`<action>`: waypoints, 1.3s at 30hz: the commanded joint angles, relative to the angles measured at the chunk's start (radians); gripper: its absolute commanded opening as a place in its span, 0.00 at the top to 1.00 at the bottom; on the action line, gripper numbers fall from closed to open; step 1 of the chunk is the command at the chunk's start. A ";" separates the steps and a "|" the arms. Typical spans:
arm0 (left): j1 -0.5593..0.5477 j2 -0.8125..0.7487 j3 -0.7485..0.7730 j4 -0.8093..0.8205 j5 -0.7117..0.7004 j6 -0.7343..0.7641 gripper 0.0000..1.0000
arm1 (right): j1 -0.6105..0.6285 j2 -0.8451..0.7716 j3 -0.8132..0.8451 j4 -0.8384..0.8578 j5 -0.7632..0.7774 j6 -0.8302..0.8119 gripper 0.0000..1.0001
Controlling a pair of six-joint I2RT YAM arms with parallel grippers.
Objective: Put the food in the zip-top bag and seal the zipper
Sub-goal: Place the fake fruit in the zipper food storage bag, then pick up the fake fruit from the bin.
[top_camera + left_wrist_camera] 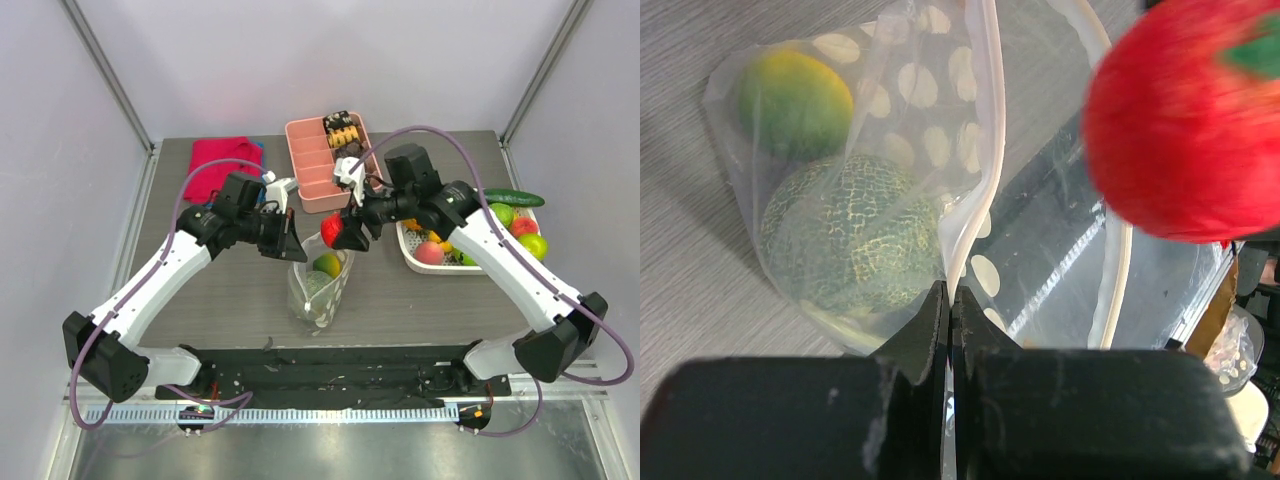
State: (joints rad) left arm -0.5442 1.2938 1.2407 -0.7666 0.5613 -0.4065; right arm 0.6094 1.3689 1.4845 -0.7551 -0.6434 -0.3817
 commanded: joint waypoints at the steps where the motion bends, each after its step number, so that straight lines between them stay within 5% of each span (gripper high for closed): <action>1: -0.005 -0.005 0.025 0.001 0.017 0.018 1.00 | 0.062 0.009 0.000 0.040 0.040 -0.026 0.68; 3: -0.005 0.001 0.029 0.001 0.015 0.018 1.00 | 0.091 0.010 -0.001 0.011 0.068 -0.061 0.48; 4: -0.005 0.001 0.032 -0.002 0.015 0.018 1.00 | 0.093 0.010 0.002 0.007 0.077 -0.056 0.24; 7: -0.005 -0.001 0.039 -0.003 0.011 0.021 1.00 | 0.092 -0.010 0.025 -0.004 0.137 -0.036 0.01; 12: -0.005 -0.007 0.034 -0.005 0.008 0.025 1.00 | -0.018 -0.070 0.074 -0.055 0.111 -0.008 0.00; 16: -0.005 -0.013 0.039 -0.013 0.006 0.034 1.00 | -0.254 -0.100 0.069 -0.153 0.059 -0.031 0.02; 26: -0.003 -0.027 0.040 -0.016 0.006 0.035 1.00 | -0.856 -0.116 -0.096 -0.460 0.108 -0.477 0.05; 30: -0.005 -0.037 0.034 -0.013 0.002 0.034 1.00 | -0.944 -0.016 -0.109 -0.475 0.226 -0.514 0.04; 39: -0.003 -0.025 0.014 0.001 -0.003 0.037 1.00 | -0.936 0.056 -0.200 -0.346 0.295 -0.392 0.00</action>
State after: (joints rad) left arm -0.5442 1.2858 1.2415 -0.7803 0.5606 -0.3847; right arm -0.3412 1.4258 1.3128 -1.1610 -0.3855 -0.8246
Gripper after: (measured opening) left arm 0.005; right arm 0.995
